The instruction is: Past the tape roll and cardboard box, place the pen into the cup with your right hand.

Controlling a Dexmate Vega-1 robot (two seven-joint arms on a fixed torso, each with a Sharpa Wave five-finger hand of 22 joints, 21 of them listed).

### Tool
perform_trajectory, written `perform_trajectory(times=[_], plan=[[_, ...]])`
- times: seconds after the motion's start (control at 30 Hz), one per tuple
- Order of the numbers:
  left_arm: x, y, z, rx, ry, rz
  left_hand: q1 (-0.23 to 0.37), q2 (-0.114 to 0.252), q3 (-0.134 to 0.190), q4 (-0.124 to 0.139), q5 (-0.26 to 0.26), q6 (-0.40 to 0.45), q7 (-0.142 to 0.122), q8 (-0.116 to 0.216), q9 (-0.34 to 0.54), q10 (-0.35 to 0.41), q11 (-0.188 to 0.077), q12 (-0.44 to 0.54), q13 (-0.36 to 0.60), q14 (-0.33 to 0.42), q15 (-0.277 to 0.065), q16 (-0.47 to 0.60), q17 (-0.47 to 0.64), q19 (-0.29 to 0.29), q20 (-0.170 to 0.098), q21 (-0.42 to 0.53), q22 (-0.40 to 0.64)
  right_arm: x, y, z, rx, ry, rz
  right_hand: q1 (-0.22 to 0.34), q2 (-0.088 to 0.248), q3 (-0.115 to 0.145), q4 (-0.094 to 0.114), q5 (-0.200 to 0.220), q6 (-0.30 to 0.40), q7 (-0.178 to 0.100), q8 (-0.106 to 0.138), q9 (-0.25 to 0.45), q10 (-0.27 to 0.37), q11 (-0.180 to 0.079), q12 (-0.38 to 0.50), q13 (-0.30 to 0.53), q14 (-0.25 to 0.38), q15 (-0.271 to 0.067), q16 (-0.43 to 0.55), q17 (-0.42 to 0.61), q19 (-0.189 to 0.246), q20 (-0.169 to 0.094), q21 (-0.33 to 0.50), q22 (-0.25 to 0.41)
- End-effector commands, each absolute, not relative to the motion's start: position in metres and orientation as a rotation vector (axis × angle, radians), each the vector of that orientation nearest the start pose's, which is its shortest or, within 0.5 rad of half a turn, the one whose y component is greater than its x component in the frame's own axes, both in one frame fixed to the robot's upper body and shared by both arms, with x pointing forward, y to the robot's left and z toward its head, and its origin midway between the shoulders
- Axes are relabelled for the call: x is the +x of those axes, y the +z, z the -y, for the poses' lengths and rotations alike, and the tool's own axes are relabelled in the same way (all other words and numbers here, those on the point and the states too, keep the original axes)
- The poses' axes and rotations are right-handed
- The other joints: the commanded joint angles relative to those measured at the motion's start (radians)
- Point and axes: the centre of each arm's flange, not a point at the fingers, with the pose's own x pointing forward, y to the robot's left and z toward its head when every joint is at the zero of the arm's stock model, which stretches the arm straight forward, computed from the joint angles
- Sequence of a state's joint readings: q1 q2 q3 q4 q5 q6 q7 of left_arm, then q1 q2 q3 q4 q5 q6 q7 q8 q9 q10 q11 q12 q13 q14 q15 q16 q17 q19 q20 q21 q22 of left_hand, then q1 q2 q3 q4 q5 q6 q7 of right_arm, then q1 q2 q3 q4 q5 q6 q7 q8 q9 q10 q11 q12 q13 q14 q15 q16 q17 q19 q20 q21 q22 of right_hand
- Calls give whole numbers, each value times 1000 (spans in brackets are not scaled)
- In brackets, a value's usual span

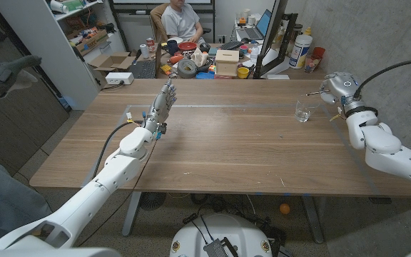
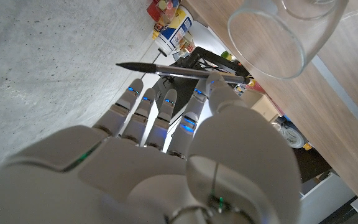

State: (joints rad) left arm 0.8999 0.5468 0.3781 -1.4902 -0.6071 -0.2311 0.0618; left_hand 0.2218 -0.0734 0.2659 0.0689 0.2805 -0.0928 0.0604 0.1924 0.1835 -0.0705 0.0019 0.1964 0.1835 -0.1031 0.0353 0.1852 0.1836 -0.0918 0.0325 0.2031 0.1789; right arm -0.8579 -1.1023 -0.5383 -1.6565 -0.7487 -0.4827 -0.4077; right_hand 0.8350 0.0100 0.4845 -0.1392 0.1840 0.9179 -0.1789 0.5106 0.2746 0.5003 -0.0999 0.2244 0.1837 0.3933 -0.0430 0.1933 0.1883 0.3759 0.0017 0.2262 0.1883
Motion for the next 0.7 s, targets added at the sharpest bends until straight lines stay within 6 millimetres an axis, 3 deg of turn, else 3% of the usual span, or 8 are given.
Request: perform_trajectory(times=[0.03,0.7], plan=[[624,-15,-265,-12,-211,626,9,8,-4,0,0,-2,-6,5,4,-4,1,6,5,-2,-1,4,4,-6,4,4,5,576,52,424,-1896,-724,506,1,6,4,1,4,6,-10,5,79,9,-3,4,3,9,-52,4,4,4,-12,-3,4],[620,-19,-269,-27,-203,638,11,10,-7,0,0,-2,-6,5,4,-3,-1,7,5,-3,0,3,4,-6,4,4,5,594,58,427,-2072,-668,458,0,7,6,2,3,8,-12,8,78,16,-6,4,4,13,-58,3,4,3,-18,-4,4]])
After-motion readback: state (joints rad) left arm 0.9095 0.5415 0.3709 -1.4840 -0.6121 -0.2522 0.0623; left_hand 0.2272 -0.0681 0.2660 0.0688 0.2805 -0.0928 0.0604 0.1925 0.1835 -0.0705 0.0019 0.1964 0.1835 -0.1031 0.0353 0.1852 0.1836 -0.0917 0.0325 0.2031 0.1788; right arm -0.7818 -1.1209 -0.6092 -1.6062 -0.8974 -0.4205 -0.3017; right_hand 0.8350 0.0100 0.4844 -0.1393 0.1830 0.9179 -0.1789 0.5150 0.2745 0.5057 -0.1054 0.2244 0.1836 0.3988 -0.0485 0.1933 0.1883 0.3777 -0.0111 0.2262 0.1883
